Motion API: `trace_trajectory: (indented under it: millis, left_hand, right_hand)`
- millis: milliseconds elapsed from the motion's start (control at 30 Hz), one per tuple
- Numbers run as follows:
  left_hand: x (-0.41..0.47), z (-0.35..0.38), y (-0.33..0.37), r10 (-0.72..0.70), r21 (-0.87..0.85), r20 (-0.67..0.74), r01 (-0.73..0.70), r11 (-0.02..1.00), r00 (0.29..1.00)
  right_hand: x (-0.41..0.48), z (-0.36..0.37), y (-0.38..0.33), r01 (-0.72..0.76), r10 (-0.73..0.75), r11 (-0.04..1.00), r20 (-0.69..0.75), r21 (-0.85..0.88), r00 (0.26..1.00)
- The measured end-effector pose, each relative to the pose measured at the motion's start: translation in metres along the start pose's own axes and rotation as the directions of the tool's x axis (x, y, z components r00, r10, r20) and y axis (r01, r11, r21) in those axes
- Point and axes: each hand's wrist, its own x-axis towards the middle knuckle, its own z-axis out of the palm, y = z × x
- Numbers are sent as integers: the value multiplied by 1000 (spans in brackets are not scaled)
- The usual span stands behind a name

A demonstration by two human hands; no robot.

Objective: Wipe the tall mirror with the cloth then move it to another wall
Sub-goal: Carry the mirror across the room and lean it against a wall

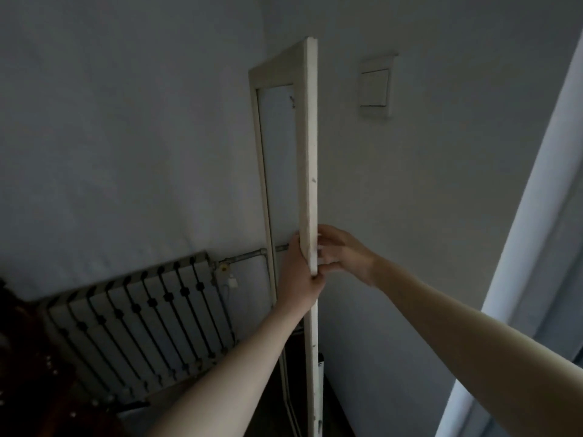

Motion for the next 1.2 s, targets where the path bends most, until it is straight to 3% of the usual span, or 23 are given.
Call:
trace_trajectory:
  millis: [133,333,533,867,1200]
  left_hand:
    - [-2,-2,0,-25,-24,37,26,999,999]
    - [6,-16,-11,-133,-55,72,137,989,988]
    - [14,-49,-30,-202,-44,173,212,976,964]
    - [18,-103,-59,-332,-219,174,365,905,927]
    - [4,-159,-95,-364,-288,189,406,867,912]
  right_hand:
    - [7,2,1,9,-8,999,-12,44,1000]
    - [19,13,-1,74,-74,996,17,-42,997]
    - [40,28,2,116,-118,993,58,21,991]
    - [86,59,3,138,-133,990,97,-40,986]
    - [143,101,23,117,-115,992,-55,39,992]
